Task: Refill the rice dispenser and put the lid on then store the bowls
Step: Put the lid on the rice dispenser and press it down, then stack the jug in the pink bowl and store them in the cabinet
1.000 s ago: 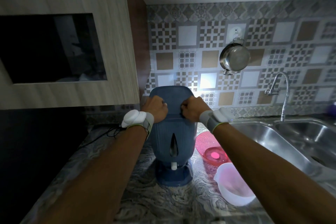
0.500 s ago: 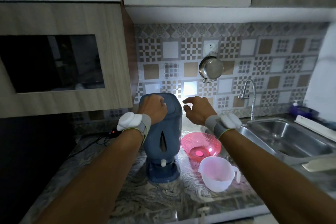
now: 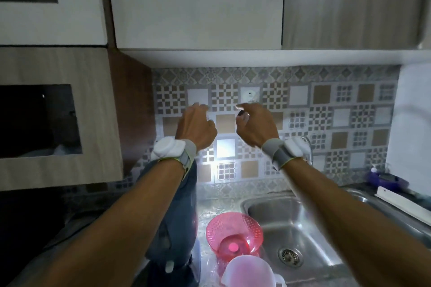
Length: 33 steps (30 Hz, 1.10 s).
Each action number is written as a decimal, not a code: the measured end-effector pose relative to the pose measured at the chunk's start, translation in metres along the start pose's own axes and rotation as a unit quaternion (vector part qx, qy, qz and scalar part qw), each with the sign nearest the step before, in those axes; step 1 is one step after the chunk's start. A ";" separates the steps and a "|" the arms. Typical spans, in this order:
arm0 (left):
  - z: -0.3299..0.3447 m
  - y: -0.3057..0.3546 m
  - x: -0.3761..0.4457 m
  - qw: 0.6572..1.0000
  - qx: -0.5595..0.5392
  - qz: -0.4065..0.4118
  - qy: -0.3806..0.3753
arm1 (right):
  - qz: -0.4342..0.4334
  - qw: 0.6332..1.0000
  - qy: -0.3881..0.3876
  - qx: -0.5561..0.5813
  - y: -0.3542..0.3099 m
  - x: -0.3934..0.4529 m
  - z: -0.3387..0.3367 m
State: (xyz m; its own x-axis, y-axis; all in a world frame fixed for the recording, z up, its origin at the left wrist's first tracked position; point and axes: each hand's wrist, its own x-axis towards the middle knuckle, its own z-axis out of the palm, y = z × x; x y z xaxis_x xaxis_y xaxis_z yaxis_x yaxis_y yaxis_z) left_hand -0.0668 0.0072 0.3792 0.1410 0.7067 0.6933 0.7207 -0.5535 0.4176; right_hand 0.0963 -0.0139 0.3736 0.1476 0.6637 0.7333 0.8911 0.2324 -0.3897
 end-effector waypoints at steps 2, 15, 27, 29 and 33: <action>0.016 0.020 0.026 1.000 0.009 0.008 0.024 | -0.012 1.000 0.019 0.002 0.019 0.024 -0.013; 0.047 0.116 0.197 0.960 0.190 0.099 0.181 | -0.085 0.985 0.153 -0.004 0.081 0.192 -0.086; 0.071 0.140 0.242 0.918 0.315 0.112 0.216 | -0.074 0.975 0.203 -0.046 0.103 0.240 -0.074; 0.071 0.141 0.246 0.909 0.331 0.107 0.230 | -0.077 0.972 0.217 -0.038 0.105 0.243 -0.070; 0.069 0.150 0.250 0.899 0.359 0.090 0.236 | -0.079 0.971 0.227 -0.011 0.107 0.247 -0.066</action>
State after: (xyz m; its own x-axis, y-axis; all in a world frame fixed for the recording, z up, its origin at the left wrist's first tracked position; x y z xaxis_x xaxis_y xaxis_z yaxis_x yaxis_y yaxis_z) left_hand 0.1234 0.1313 0.5741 0.1175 0.2748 0.9543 0.9911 -0.0936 -0.0951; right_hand 0.2568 0.1284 0.5500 0.1785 0.2373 0.9549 0.9260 0.2877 -0.2446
